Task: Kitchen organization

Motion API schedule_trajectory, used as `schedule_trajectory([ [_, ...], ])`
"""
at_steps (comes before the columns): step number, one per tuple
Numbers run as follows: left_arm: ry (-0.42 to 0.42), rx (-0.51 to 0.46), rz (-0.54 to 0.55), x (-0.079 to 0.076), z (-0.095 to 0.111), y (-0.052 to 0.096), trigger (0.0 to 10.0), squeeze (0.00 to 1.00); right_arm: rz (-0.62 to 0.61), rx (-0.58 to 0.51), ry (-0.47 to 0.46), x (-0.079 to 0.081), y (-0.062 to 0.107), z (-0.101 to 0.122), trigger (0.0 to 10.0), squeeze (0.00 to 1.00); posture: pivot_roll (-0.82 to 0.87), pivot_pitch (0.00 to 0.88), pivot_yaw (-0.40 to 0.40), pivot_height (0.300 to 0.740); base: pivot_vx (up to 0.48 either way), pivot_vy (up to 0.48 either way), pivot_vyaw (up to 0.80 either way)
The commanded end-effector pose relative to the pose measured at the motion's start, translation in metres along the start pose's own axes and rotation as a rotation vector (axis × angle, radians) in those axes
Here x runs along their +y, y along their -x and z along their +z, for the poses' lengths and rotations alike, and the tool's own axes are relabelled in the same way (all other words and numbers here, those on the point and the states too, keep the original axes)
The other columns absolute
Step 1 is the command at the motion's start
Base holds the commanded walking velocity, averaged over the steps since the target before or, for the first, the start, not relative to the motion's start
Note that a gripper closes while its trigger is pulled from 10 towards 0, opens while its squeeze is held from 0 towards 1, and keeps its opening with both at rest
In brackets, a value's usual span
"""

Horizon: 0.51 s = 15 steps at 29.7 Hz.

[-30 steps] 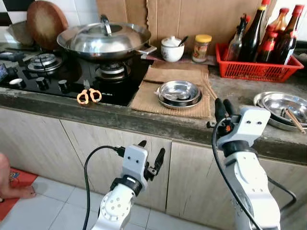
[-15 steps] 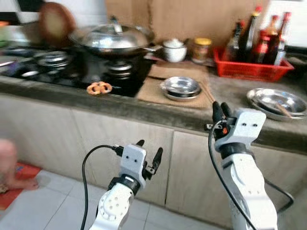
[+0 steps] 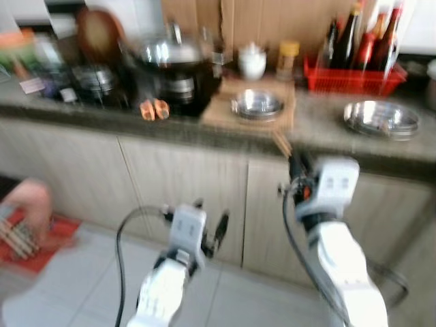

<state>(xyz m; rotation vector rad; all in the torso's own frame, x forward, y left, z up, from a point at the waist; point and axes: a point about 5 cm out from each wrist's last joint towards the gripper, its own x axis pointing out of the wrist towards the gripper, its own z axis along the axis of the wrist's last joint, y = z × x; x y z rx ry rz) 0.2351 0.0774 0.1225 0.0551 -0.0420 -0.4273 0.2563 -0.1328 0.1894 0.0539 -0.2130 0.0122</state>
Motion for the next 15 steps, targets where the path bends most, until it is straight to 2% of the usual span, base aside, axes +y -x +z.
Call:
schedule_trajectory([
  [1,-0.016,-0.003,0.01,0.0028,0.0017,-0.001,10.0,0.0,0.017,-0.012,-0.001,0.0049,-0.0002,0.0031,10.0,0.0,0.11,0.0,-0.005,0.74,0.0,0.0,-0.8],
  [6,-0.016,-0.001,0.008,0.0029,0.0013,-0.0008,10.0,0.0,0.016,0.002,0.0,0.005,0.0013,0.0,10.0,0.0,0.1,0.0,-0.008,0.74,0.0,0.096,-0.8],
  [15,-0.023,0.004,0.007,0.0031,-0.0002,0.0001,10.0,0.0,0.017,0.018,0.007,0.0061,0.0036,-0.0038,10.0,0.0,0.1,0.0,-0.006,0.74,0.0,0.396,-0.8],
])
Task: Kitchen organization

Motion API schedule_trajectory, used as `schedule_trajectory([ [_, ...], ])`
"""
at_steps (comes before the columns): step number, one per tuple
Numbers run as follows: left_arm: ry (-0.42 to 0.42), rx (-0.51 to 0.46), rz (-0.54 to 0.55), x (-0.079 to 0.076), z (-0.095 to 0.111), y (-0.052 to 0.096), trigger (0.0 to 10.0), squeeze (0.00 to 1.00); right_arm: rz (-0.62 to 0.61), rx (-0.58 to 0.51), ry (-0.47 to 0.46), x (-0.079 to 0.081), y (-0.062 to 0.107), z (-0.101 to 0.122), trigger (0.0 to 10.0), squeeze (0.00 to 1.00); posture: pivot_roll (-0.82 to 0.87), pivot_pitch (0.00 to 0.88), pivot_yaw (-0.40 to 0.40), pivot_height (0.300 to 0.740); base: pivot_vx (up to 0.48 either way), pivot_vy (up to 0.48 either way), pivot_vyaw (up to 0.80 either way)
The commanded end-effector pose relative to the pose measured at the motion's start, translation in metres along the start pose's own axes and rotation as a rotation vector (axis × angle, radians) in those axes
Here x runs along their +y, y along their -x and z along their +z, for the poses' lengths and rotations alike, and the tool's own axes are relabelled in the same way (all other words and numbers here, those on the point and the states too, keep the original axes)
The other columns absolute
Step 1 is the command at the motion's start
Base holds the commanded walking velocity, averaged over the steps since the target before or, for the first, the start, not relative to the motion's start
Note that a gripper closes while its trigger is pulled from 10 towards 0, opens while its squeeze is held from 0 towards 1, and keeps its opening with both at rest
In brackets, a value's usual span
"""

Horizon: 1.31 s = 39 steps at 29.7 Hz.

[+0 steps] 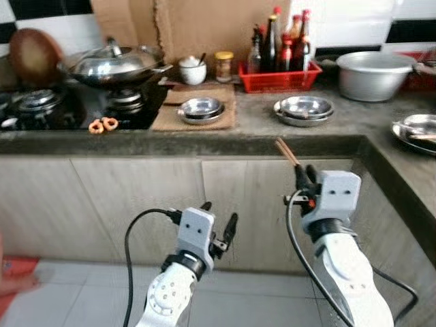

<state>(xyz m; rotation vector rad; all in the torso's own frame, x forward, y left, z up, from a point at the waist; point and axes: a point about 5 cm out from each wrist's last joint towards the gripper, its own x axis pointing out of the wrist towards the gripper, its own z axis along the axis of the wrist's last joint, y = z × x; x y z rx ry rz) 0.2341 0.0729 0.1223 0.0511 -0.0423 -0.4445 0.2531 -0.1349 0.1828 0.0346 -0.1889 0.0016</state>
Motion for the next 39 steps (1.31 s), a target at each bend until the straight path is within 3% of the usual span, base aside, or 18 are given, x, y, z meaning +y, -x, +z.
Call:
schedule_trajectory([
  [1,-0.028,0.007,0.022,0.007,0.0,0.001,10.0,0.0,0.029,-0.007,-0.01,0.009,-0.001,0.002,10.0,0.0,0.1,0.0,-0.008,0.74,0.0,0.458,-0.8],
  [24,-0.03,0.006,0.006,0.006,-0.001,-0.001,10.0,0.0,0.043,0.027,-0.002,0.012,0.004,-0.006,10.0,0.0,0.1,0.0,-0.008,0.74,0.0,0.439,-0.79],
  [39,-0.034,0.001,-0.016,0.005,-0.001,-0.005,10.0,0.0,0.024,0.046,0.007,0.01,0.008,-0.011,10.0,0.0,0.09,0.0,0.008,0.74,0.0,0.292,-0.79],
])
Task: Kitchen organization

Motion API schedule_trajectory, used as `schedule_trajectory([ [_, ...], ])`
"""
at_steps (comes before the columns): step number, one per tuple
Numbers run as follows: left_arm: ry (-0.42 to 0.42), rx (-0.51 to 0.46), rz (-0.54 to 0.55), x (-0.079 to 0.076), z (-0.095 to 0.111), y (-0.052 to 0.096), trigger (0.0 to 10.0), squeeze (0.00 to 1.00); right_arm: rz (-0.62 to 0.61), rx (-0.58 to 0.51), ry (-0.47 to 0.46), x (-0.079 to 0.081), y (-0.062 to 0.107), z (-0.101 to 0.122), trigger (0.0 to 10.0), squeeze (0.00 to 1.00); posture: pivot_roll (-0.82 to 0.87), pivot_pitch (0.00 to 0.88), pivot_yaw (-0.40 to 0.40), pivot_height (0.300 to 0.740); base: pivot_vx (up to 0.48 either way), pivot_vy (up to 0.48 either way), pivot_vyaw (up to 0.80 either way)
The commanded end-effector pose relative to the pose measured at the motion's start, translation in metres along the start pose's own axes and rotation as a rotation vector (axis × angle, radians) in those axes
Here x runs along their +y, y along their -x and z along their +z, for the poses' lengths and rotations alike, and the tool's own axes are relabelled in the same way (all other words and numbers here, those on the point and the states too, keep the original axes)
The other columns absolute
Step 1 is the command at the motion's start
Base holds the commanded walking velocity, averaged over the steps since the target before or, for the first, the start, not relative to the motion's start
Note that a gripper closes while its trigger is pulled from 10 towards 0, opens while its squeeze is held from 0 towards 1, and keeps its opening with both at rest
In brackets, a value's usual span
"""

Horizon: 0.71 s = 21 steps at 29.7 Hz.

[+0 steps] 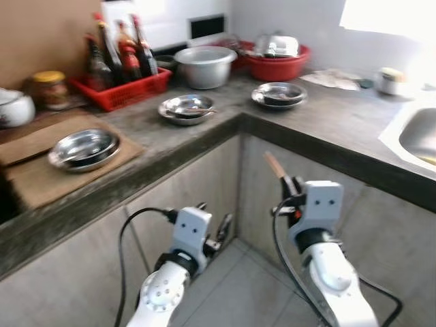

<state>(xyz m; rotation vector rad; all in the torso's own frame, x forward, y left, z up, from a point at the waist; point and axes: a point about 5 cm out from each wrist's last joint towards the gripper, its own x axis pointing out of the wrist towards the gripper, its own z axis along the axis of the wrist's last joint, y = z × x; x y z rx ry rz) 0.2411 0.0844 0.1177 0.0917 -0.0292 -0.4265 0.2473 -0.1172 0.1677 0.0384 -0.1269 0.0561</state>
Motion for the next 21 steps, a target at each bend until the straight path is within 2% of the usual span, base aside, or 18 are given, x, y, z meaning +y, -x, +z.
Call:
schedule_trajectory([
  [1,0.003,-0.022,-0.032,-0.0081,0.0045,-0.0036,10.0,0.0,-0.03,-0.017,0.015,-0.0067,0.0002,0.0038,10.0,0.0,0.09,0.0,0.008,0.74,0.0,0.0,-0.79],
  [5,-0.016,-0.029,-0.041,-0.0095,0.0052,-0.0036,10.0,0.0,-0.03,-0.012,0.016,-0.0046,0.0004,0.0023,10.0,0.0,0.09,0.0,0.008,0.74,0.0,-0.149,-0.78],
  [9,-0.032,-0.027,-0.045,-0.0097,0.0048,-0.0026,10.0,0.0,-0.032,-0.012,0.017,-0.0037,-0.0001,0.0023,10.0,0.0,0.09,0.0,0.006,0.74,0.249,-0.405,-0.78],
  [18,-0.037,-0.017,-0.047,-0.0089,0.0034,-0.0018,10.0,0.0,-0.04,-0.014,0.022,-0.005,-0.0007,0.0027,10.0,0.0,0.09,0.0,0.01,0.74,0.0,-0.424,-0.78],
  [21,-0.012,-0.017,-0.034,-0.0085,0.0036,-0.0026,10.0,0.0,-0.044,-0.013,0.023,-0.0053,-0.0005,0.0024,10.0,0.0,0.09,0.0,0.01,0.74,0.08,-0.383,-0.77],
])
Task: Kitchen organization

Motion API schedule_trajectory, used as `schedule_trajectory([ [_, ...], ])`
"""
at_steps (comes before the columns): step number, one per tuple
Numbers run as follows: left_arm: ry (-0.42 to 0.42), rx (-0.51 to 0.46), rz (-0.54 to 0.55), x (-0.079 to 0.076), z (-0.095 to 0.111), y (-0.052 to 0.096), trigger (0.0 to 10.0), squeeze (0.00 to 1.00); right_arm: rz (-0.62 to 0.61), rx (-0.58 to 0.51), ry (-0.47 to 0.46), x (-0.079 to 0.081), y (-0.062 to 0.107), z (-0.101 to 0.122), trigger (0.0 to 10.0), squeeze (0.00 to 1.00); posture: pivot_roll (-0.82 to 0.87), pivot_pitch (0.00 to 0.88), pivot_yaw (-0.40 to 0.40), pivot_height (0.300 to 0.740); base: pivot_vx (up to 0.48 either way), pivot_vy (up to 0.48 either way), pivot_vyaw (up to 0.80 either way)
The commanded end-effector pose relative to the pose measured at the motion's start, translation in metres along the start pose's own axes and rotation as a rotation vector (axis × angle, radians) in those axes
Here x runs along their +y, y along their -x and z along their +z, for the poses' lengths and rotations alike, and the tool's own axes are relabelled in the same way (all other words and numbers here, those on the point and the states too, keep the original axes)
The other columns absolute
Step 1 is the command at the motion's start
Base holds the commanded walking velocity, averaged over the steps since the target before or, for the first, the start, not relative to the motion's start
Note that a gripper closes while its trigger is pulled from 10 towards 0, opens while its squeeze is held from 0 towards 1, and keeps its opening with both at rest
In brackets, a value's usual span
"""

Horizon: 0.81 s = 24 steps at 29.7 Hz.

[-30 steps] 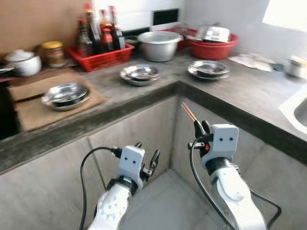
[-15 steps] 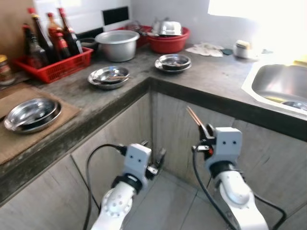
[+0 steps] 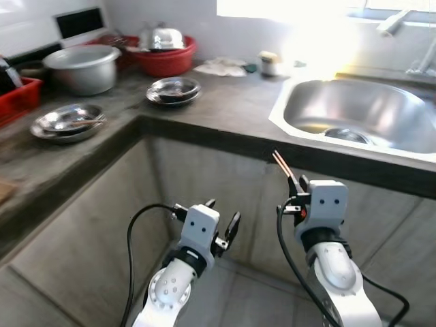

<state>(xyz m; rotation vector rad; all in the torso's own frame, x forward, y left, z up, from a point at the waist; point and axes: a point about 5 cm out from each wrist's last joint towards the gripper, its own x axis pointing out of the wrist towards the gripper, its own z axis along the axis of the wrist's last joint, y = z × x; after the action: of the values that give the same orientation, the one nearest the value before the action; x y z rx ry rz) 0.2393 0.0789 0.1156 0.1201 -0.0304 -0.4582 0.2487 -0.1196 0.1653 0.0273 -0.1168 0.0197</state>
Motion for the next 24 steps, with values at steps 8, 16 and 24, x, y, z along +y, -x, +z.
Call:
schedule_trajectory([
  [8,0.025,-0.033,0.023,0.003,0.01,-0.006,10.0,0.0,-0.006,-0.043,0.026,-0.005,-0.003,0.009,10.0,0.0,0.09,0.0,0.006,0.74,0.0,0.0,-0.77],
  [16,0.005,-0.052,0.07,0.012,0.015,-0.009,10.0,0.0,0.024,-0.136,0.058,-0.007,-0.019,0.034,10.0,0.0,0.09,0.0,0.0,0.74,0.185,0.0,-0.09],
  [24,0.002,-0.062,0.076,0.013,0.018,-0.009,10.0,0.0,0.024,-0.249,0.092,-0.014,-0.033,0.064,10.0,0.0,0.1,0.0,-0.003,0.74,0.352,0.0,0.0],
])
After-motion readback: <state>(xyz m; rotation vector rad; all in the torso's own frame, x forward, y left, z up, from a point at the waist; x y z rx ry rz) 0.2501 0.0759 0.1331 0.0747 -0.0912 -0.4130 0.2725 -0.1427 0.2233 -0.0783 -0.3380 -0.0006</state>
